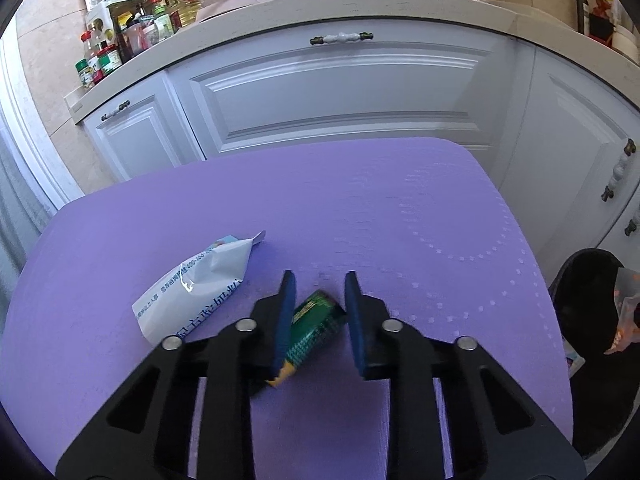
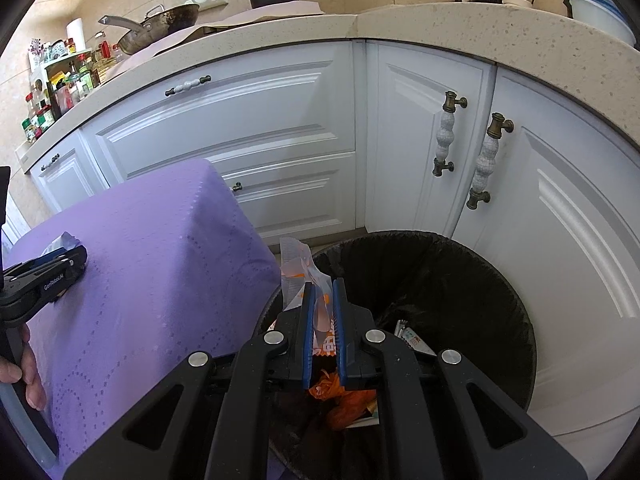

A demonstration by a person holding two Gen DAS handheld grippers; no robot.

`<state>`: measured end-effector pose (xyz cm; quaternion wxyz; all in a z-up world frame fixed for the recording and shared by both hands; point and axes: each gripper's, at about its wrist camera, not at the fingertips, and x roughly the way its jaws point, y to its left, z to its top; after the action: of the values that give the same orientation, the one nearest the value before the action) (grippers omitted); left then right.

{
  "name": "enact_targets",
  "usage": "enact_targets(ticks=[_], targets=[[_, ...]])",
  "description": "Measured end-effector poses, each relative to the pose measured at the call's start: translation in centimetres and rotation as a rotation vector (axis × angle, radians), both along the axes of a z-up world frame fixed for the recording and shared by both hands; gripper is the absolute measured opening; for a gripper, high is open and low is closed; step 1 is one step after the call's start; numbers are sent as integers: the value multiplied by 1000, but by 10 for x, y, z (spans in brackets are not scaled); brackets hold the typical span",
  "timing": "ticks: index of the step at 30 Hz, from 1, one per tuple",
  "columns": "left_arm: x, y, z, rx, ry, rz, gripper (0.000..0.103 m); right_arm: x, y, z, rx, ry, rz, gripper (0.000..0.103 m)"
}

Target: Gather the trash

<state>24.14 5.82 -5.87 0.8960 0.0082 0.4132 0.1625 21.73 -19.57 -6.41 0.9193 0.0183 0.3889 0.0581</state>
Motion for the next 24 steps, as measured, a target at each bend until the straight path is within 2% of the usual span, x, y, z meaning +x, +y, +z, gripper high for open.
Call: enact_targets(ticks=[9,10,11,16,24], targets=[[-4,1,2,-10,-13,-18,17,0,0,1,2,-3,1,10],[-5,0,2,-8,-18,-23,12,0,0,1,3,-3,1,10],[-7,0,3,-4,-23,-28,0,0,0,1,3,-3,1,10],[-12,2,0,-72,-6,-49,0,0,0,0,2,-3,0,10],[-30,8,4,-68,-23,-59,0,-1,1,-1,8,0,2,10]])
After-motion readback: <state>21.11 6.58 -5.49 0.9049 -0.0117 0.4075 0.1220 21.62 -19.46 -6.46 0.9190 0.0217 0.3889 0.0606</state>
